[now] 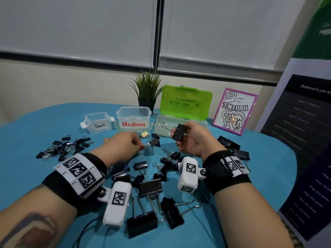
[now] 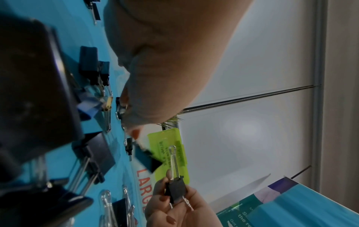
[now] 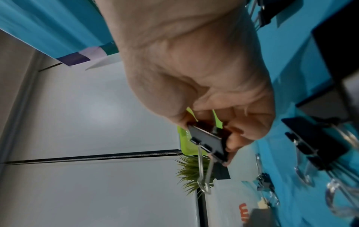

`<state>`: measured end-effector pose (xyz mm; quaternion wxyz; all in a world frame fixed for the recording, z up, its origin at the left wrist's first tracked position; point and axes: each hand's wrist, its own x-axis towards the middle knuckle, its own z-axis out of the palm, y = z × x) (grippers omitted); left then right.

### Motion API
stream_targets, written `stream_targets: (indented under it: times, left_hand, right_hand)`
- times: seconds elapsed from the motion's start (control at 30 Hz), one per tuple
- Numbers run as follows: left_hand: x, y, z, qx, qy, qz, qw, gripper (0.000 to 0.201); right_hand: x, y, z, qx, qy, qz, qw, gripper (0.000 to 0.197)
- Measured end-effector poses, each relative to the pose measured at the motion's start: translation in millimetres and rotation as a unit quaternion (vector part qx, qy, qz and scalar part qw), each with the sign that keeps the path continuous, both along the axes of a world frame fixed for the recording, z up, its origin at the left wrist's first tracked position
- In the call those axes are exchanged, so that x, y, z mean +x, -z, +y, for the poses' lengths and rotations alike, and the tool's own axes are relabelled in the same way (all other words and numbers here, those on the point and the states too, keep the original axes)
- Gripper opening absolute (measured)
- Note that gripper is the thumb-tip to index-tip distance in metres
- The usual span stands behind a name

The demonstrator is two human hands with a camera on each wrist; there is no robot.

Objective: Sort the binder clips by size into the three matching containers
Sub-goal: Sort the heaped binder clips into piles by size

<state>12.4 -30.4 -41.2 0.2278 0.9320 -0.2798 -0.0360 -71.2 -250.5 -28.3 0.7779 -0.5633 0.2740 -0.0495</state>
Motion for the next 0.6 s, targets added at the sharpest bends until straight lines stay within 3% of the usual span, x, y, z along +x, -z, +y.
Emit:
stream_targets:
  times: [0.17, 0.3, 0.43, 0.5, 0.6]
  left_hand:
    - [-2, -5, -1, -0.190, 0.036, 0.004, 0.981, 0.013]
    - [-14, -10, -4, -0.217, 0.085, -0.022, 0.972, 0.009]
    - [-17, -11, -3, -0.215, 0.117, -0.015, 0.969, 0.006]
    - [-16, -11, -2, -0.234, 0.114, 0.000, 0.965, 0.010]
    - [-14, -9, -2, -0.249, 0.106, 0.028, 0.962, 0.020]
  right_hand:
    - [1, 0, 4, 0.019, -0.024, 0.019, 0.999, 0.057]
    - [-3, -2, 19, -0.014, -0.132, -0.017, 0.991, 0.073]
    - [-2, -1, 37, -0.041, -0.177, -0.056, 0.982, 0.047]
    - [1, 0, 39, -0.039, -0.159, -0.071, 0.984, 0.022]
    - [2, -1, 33, -0.046, -0.108, -0.079, 0.990, 0.008]
